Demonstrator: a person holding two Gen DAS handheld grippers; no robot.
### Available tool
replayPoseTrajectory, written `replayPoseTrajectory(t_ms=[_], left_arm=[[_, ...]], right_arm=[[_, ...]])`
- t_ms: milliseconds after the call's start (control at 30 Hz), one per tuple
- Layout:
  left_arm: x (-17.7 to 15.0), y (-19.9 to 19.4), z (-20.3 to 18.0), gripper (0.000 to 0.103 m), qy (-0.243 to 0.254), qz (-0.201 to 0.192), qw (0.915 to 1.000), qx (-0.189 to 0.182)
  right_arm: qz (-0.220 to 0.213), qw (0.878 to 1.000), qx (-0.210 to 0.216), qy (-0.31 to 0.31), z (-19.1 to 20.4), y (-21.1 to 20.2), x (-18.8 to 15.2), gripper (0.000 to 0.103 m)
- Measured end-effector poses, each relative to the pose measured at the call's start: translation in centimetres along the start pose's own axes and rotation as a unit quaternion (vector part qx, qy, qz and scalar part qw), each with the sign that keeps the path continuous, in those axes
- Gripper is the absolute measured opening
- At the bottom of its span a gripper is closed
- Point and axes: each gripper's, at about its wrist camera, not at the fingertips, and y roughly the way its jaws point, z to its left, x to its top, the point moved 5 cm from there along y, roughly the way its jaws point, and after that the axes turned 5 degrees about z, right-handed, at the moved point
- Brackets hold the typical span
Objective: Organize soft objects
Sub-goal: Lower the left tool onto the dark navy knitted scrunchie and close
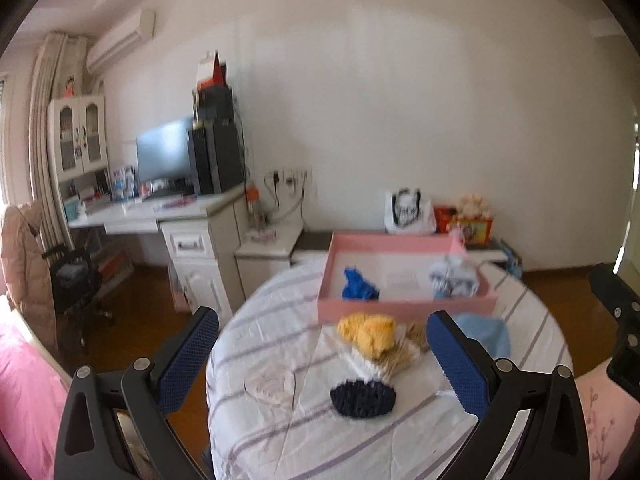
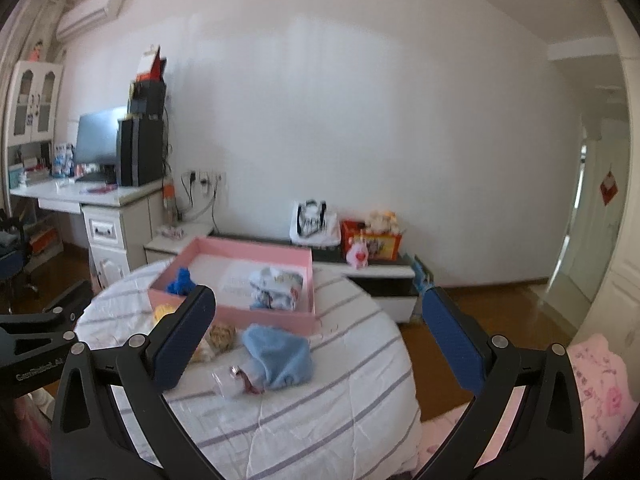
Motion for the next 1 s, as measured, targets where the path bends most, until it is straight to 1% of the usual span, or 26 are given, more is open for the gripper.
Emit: replayPoseTrajectory(t_ms=[167, 233, 300, 400, 500, 600, 733, 833, 900, 933, 967, 1000], left_arm=[[-0.5, 3.4, -0.2, 0.103, 0.006, 0.053, 0.9986, 0.001], [-0.8, 4.9, -0.4, 0.103, 0.010, 0.073, 0.9973, -0.005], [-1.4, 6.6, -0.7, 0.103, 0.010, 0.098, 0.9951, -0.010], [-2.3, 9.1, -0.8, 0.103, 0.010, 0.125, 0.9920, -0.007], [-2.9, 11.1, -1.3, 0.103, 0.010, 0.153, 0.9880, -0.016], [-3.6, 13.3, -1.6, 0.103, 0.007, 0.177, 0.9838, -0.025], [-4.5, 16.3, -1.8, 0.103, 0.008, 0.209, 0.9776, -0.020], [-5.2, 18.2, -1.9, 0.103, 0.004, 0.227, 0.9736, -0.027], [-5.5, 19.3, -2.1, 0.101, 0.005, 0.234, 0.9716, -0.035], [-5.7, 19.8, -2.2, 0.097, 0.007, 0.236, 0.9710, -0.038], [-5.9, 20.4, -2.4, 0.093, 0.010, 0.237, 0.9707, -0.039], [-6.1, 21.1, -2.7, 0.084, 0.012, 0.237, 0.9707, -0.041]], right_arm=[[0.061, 0.998, -0.010, 0.002, 0.0, 3.7, -2.0, 0.103], [0.081, 0.997, -0.015, 0.005, 0.0, 5.1, -2.8, 0.103], [0.101, 0.995, -0.018, 0.006, -0.1, 6.4, -3.6, 0.103], [0.128, 0.991, -0.018, 0.011, -0.2, 8.1, -4.8, 0.103], [0.155, 0.988, -0.010, 0.018, -0.3, 9.8, -5.9, 0.103], [0.173, 0.985, -0.007, 0.019, -0.2, 11.1, -6.7, 0.103], [0.194, 0.981, 0.000, 0.021, 0.2, 12.6, -7.7, 0.103], [0.207, 0.978, 0.003, 0.017, 0.5, 13.6, -8.4, 0.103], [0.216, 0.976, 0.001, 0.016, 0.7, 14.3, -8.7, 0.103], [0.219, 0.976, 0.001, 0.016, 0.7, 14.6, -8.8, 0.103], [0.221, 0.975, 0.001, 0.017, 0.8, 14.9, -8.9, 0.103], [0.223, 0.975, 0.002, 0.017, 0.7, 15.1, -8.9, 0.103]])
